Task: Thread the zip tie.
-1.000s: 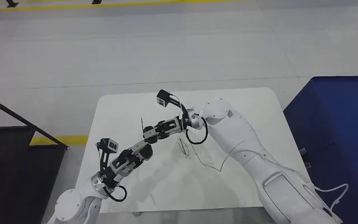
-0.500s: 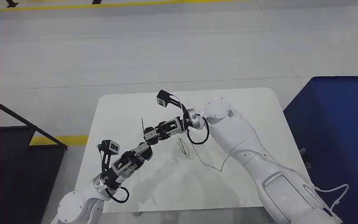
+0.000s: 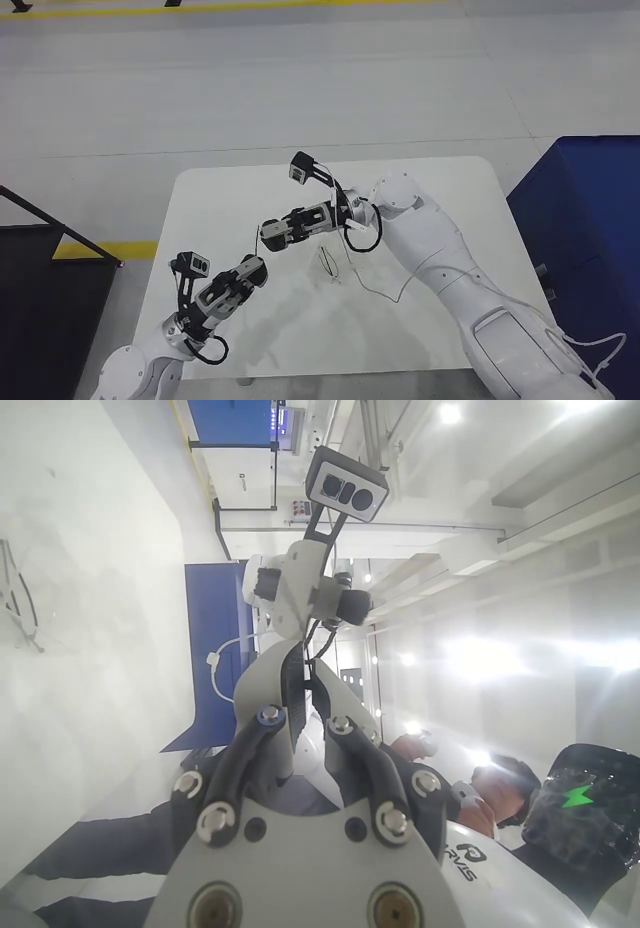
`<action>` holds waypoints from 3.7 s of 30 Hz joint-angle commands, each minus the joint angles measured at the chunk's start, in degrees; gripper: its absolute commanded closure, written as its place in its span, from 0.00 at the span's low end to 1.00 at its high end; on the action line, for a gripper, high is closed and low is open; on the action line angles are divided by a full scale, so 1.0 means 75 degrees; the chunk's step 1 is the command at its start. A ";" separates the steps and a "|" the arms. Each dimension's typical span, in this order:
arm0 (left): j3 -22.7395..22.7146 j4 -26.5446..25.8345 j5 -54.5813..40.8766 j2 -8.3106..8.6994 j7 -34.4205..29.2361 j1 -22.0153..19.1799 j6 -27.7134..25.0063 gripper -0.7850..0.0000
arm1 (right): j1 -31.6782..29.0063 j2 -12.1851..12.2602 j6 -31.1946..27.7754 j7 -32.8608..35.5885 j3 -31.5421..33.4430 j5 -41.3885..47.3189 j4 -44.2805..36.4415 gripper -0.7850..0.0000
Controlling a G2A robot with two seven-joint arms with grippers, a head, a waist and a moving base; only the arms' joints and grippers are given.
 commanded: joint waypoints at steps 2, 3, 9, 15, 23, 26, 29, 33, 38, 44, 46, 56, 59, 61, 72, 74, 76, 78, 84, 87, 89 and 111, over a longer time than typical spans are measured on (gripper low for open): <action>0.0001 0.0000 0.0006 -0.0001 -0.0003 0.0000 -0.0005 1.00 | -0.0021 -0.0001 0.0017 -0.0029 0.0000 0.0016 -0.0040 0.00; 0.0001 0.0000 0.0006 -0.0001 -0.0003 0.0000 -0.0005 1.00 | -0.0073 0.0015 0.0108 -0.0143 0.0055 0.0054 -0.0112 0.00; -0.0366 -0.0173 -0.0724 0.0090 -0.0989 -0.0119 0.1099 1.00 | 0.0048 0.0300 0.1863 0.0732 0.0789 0.0866 0.0642 0.00; -0.0778 -0.0215 -0.1596 0.0205 -0.2277 -0.0171 0.2312 1.00 | -0.0052 0.0411 0.3913 0.0732 0.0028 0.1414 0.0600 0.00; -0.0731 -0.0175 -0.1598 0.0271 -0.2916 -0.0305 0.3022 1.00 | -0.0314 0.0387 0.4387 0.0732 -0.0497 0.2030 0.0072 0.00; -0.0647 -0.0227 -0.2226 0.0257 -0.2983 -0.0314 0.3209 1.00 | -0.0457 0.0433 0.4596 0.0732 -0.0628 0.1923 -0.0178 0.00; -0.0669 -0.0160 -0.2649 0.0270 -0.3047 -0.0408 0.3531 1.00 | -0.0589 0.0441 0.4638 0.0732 -0.0766 0.2196 -0.0307 0.00; -0.0588 0.0018 -0.2745 0.0301 -0.3131 -0.0575 0.3862 1.00 | -0.0598 0.0490 0.4638 0.0732 -0.1065 0.2566 -0.0466 0.06; -0.0475 0.0090 -0.2479 0.0320 -0.2937 -0.0634 0.3641 1.00 | -0.0569 0.0589 0.4638 0.0732 -0.1378 0.2958 -0.0642 0.68; -0.0289 0.0100 -0.2418 0.0349 -0.2954 -0.0642 0.3745 1.00 | -0.0462 0.0715 0.4637 0.0732 -0.1618 0.3240 -0.0707 0.76; -0.0269 0.0094 -0.2371 0.0360 -0.2953 -0.0629 0.3709 1.00 | -0.0437 0.0749 0.4637 0.0732 -0.1674 0.3301 -0.0726 0.80; -0.0210 0.0114 -0.2420 0.0404 -0.2842 -0.0621 0.3683 1.00 | -0.0403 0.0857 0.4637 0.0732 -0.1843 0.3322 -0.0779 0.94; -0.0200 0.0099 -0.2452 0.0415 -0.2796 -0.0604 0.3672 1.00 | -0.0400 0.0873 0.4637 0.0732 -0.1874 0.3315 -0.0801 0.96; -0.0190 0.0073 -0.2463 0.0424 -0.2775 -0.0596 0.3671 1.00 | -0.0398 0.0881 0.4637 0.0732 -0.1891 0.3305 -0.0809 1.00; -0.0210 -0.0041 -0.2474 0.0488 -0.2950 -0.0490 0.3648 1.00 | -0.0379 0.0938 0.4531 0.0732 -0.1859 0.3079 -0.0784 1.00; -0.0246 -0.0065 -0.2498 0.0498 -0.2926 -0.0462 0.3623 0.10 | -0.0360 0.0956 0.4406 0.0732 -0.1795 0.2960 -0.0755 1.00; -0.0269 -0.0093 -0.2530 0.0512 -0.2942 -0.0441 0.3683 0.00 | -0.0372 0.0970 0.4408 0.0732 -0.1744 0.2929 -0.0774 1.00; -0.0299 -0.0109 -0.2532 0.0527 -0.2959 -0.0439 0.3723 0.00 | -0.0386 0.0988 0.4434 0.0732 -0.1701 0.2886 -0.0826 1.00; -0.0314 -0.0137 -0.2555 0.0562 -0.3036 -0.0416 0.3721 1.00 | -0.0467 0.1034 0.4482 0.0732 -0.1587 0.2792 -0.0929 1.00; -0.0323 -0.0140 -0.2588 0.0574 -0.3029 -0.0401 0.3698 1.00 | -0.0507 0.1047 0.4478 0.0732 -0.1537 0.2773 -0.0972 1.00; -0.0342 -0.0125 -0.2604 0.0583 -0.3003 -0.0390 0.3678 1.00 | -0.0534 0.1055 0.4496 0.0732 -0.1508 0.2788 -0.1011 1.00; -0.0182 0.0100 -0.2466 0.0652 -0.2536 -0.0512 0.3595 0.40 | -0.0562 0.1022 0.4480 0.0732 -0.1279 0.2796 -0.1041 1.00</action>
